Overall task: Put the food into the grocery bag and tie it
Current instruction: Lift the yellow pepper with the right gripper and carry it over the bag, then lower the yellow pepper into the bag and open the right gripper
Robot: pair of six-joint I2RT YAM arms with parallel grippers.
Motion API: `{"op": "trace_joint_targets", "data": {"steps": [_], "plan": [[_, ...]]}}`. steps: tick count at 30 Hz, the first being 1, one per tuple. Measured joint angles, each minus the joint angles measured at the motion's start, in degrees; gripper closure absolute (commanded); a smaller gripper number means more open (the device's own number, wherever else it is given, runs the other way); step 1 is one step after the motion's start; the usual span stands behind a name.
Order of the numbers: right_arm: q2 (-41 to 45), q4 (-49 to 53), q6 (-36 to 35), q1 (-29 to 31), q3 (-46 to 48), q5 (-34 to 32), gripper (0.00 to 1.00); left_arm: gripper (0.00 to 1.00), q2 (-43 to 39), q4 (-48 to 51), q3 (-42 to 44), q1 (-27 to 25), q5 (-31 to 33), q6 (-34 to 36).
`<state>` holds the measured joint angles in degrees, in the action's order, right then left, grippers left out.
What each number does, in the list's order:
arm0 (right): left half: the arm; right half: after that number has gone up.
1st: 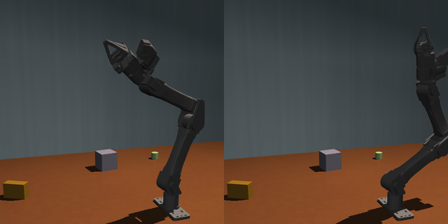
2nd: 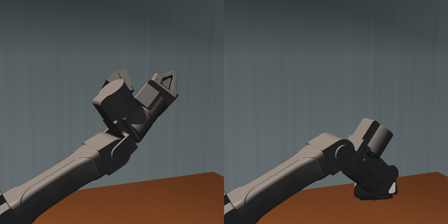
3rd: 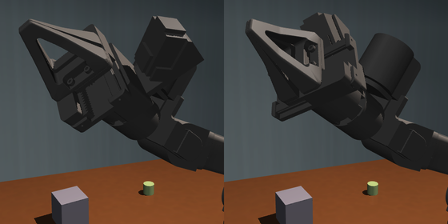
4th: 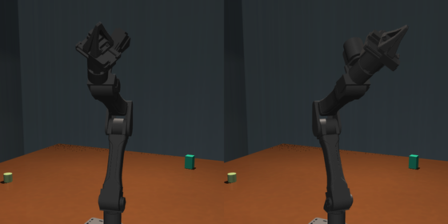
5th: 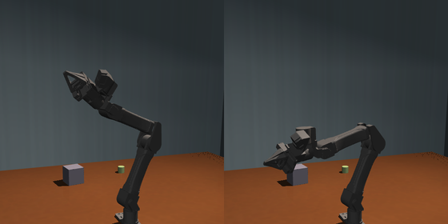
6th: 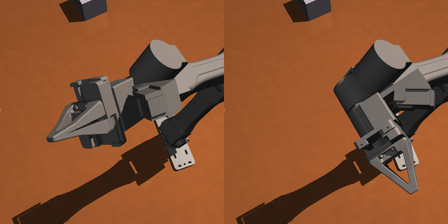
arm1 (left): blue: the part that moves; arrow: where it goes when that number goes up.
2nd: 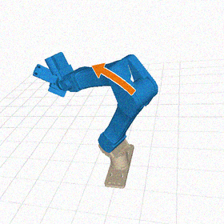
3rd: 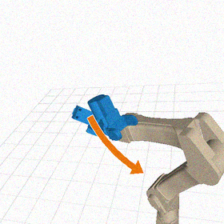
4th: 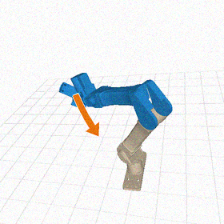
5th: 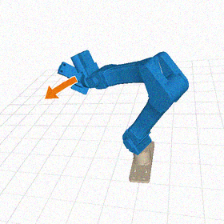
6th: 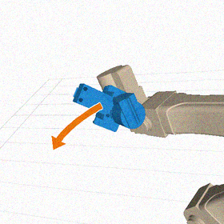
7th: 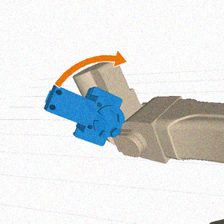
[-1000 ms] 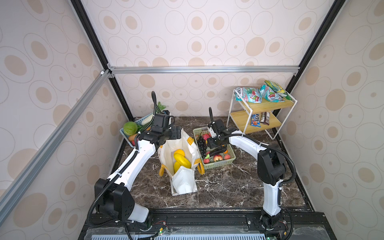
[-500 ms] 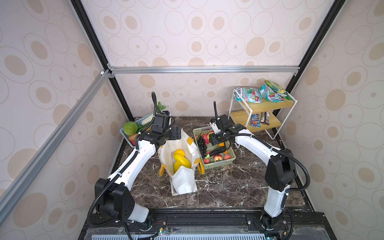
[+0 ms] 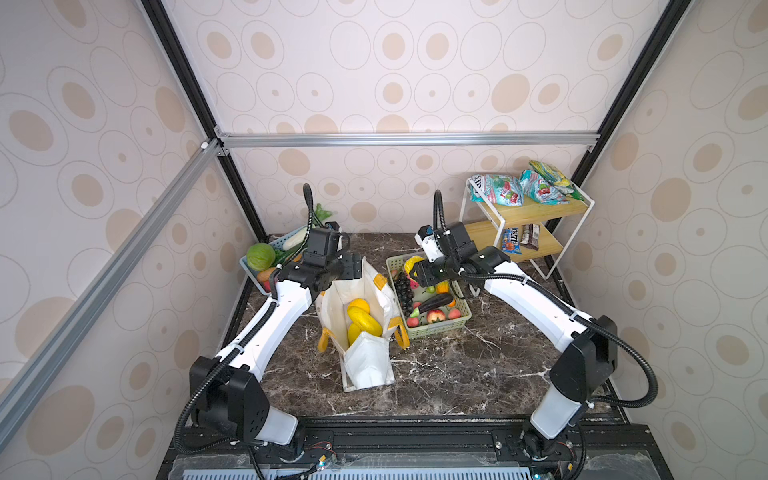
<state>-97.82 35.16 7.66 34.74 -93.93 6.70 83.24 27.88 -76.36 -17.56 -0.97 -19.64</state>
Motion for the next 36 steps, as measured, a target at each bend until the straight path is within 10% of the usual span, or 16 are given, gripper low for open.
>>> {"op": "trace_joint_targets", "data": {"steps": [36], "plan": [[-8.2, -13.3, 3.8, 15.7, 0.2, 9.0, 0.45, 0.11, 0.0, -0.1, 0.0, 1.8, 5.7, -2.7]]}}
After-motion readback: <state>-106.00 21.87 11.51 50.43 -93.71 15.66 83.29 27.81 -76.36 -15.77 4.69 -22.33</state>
